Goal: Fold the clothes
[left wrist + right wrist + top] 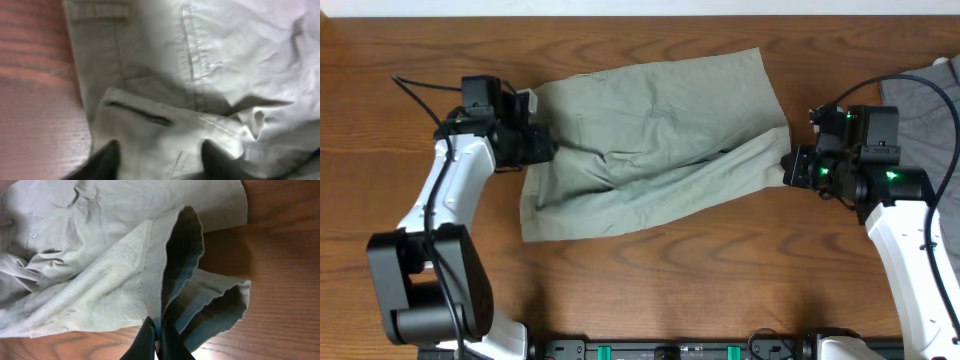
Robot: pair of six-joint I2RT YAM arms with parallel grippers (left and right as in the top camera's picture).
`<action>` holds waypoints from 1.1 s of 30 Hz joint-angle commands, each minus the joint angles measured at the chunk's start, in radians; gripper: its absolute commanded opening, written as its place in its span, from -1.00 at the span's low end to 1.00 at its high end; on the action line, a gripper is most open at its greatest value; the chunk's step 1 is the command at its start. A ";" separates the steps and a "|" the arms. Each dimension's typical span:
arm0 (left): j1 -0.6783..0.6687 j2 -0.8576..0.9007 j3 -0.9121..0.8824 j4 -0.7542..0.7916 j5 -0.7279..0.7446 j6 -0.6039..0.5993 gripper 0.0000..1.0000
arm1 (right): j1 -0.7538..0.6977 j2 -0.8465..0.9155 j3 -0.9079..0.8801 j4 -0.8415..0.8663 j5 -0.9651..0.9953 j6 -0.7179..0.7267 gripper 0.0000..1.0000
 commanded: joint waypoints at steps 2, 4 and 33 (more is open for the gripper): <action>0.020 -0.055 0.006 -0.062 -0.076 -0.004 0.55 | -0.006 -0.003 0.008 -0.001 0.008 0.014 -0.97; 0.038 -0.091 0.006 -0.127 -0.103 -0.014 0.78 | -0.006 -0.003 0.008 -0.001 0.008 0.014 -0.96; 0.187 -0.135 -0.372 -0.195 0.016 -0.252 -0.05 | -0.006 -0.003 0.008 0.000 0.008 0.014 -0.93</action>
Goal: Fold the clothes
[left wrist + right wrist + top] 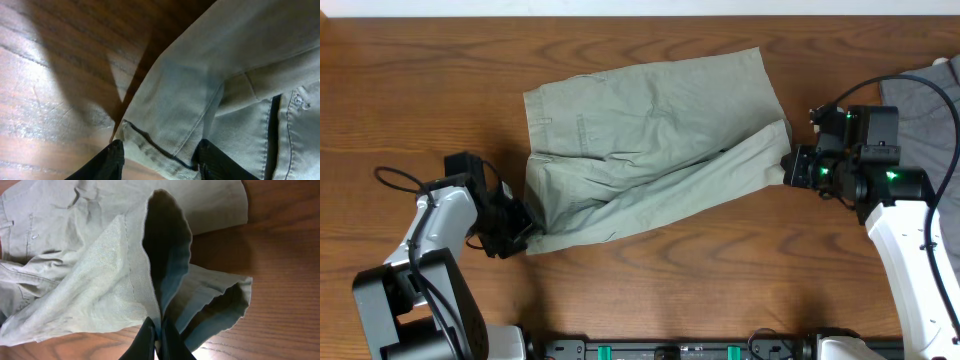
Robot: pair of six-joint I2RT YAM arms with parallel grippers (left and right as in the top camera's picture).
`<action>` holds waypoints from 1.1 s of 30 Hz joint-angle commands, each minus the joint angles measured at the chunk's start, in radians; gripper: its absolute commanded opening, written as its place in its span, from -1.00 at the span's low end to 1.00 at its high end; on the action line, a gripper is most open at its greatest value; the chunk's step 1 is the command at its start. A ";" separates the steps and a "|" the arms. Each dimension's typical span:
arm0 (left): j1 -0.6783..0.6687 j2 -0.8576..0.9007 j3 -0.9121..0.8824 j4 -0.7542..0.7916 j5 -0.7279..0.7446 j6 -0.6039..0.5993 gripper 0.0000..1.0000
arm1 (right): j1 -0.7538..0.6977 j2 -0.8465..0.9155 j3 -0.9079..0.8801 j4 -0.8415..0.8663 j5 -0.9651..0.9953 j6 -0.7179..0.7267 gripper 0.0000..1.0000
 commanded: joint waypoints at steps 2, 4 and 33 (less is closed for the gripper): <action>0.012 -0.007 0.000 0.013 0.017 -0.011 -0.09 | -0.006 -0.003 0.008 0.000 0.007 0.010 -0.93; 0.029 -0.020 0.010 0.027 0.022 -0.013 -0.07 | -0.006 -0.003 0.008 0.000 0.007 0.010 -0.95; -0.064 0.009 0.013 0.418 0.065 0.102 0.03 | -0.006 -0.003 0.008 0.045 0.003 0.032 -0.95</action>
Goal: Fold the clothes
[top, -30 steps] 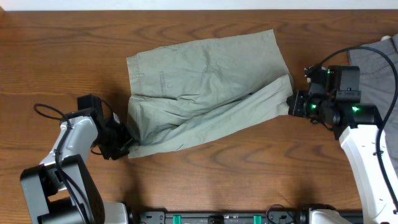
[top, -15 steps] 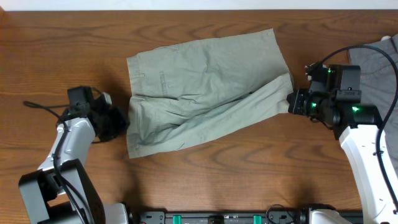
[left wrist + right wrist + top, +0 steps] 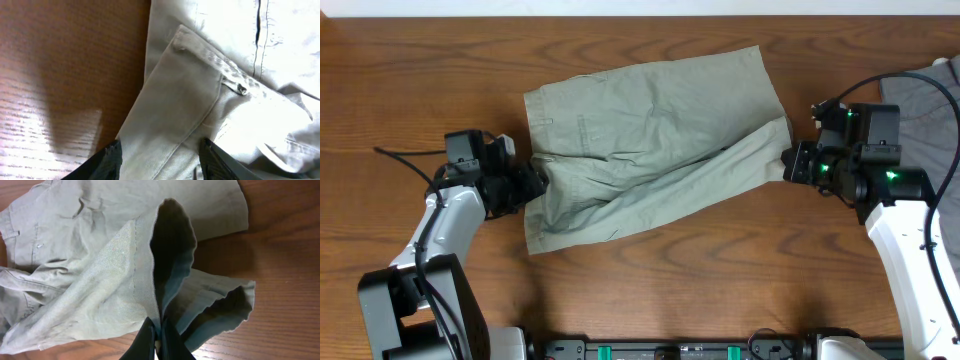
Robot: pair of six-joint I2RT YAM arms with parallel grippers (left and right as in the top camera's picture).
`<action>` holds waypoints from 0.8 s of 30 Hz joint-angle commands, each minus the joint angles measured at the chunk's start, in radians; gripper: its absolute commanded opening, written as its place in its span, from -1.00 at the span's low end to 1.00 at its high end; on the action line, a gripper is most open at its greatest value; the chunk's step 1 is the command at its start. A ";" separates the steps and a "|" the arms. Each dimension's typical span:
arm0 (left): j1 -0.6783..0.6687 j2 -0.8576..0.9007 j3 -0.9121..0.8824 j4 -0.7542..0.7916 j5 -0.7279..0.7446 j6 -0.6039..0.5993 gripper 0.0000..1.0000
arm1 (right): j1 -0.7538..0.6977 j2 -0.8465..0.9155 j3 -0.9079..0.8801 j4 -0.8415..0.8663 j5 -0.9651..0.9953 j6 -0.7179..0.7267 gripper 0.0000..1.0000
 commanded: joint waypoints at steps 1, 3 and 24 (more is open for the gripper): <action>-0.007 0.033 0.010 -0.003 -0.001 0.052 0.03 | -0.006 -0.003 0.008 0.005 0.003 0.011 -0.95; -0.023 0.060 0.010 -0.001 -0.001 0.058 -0.02 | -0.006 -0.003 0.008 0.005 0.003 0.011 -0.95; -0.126 -0.088 0.285 -0.262 -0.100 0.111 -0.88 | -0.006 -0.003 0.008 0.006 0.003 0.011 -0.95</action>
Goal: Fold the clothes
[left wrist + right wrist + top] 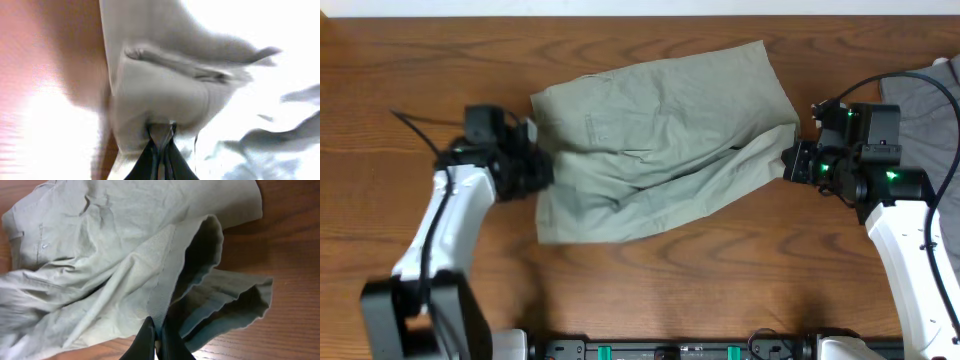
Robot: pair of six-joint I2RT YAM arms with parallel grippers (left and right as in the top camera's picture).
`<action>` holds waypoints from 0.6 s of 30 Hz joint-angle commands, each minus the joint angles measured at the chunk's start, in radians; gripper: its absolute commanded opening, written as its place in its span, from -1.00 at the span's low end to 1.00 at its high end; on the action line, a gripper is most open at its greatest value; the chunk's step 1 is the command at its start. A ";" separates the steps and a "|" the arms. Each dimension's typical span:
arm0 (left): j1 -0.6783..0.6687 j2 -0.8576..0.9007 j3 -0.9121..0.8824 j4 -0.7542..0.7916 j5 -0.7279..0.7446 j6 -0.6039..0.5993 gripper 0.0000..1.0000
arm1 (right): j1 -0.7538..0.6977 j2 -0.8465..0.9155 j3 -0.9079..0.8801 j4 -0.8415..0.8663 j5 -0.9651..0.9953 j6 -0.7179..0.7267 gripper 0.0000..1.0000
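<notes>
Pale green shorts (655, 140) lie spread across the middle of the wooden table, waistband to the left, leg openings to the right. My left gripper (536, 170) is shut on the waistband edge (160, 107) at the shorts' left side. My right gripper (790, 160) is shut on the hem of the nearer leg (165, 297), which stands lifted so that the dark inside of the leg opening (235, 307) shows.
A grey garment (932, 105) lies at the table's right edge, behind my right arm. Bare wooden table (650, 280) shows in front of the shorts and to their left.
My left gripper was open at the shorts' lower left; now it is shut on the waistband edge, a little farther back and right. The shorts have shifted slightly right. My right gripper keeps its hold.
My left gripper stood open at the waistband near the back left. Then it was open at the shorts' front left corner, then beside the waistband's left edge, and now it is shut on it. My right gripper held the leg hem throughout.
</notes>
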 commanded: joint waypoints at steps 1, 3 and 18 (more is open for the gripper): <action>0.003 -0.068 0.085 0.015 -0.052 0.044 -0.88 | -0.006 -0.003 0.008 0.004 0.002 0.011 -0.95; 0.003 -0.058 0.086 0.046 -0.067 0.047 -0.88 | -0.006 -0.003 0.008 0.009 0.002 0.011 -0.95; -0.013 0.260 0.086 0.299 -0.066 0.076 -0.88 | -0.005 -0.003 0.008 0.011 -0.021 0.019 -0.96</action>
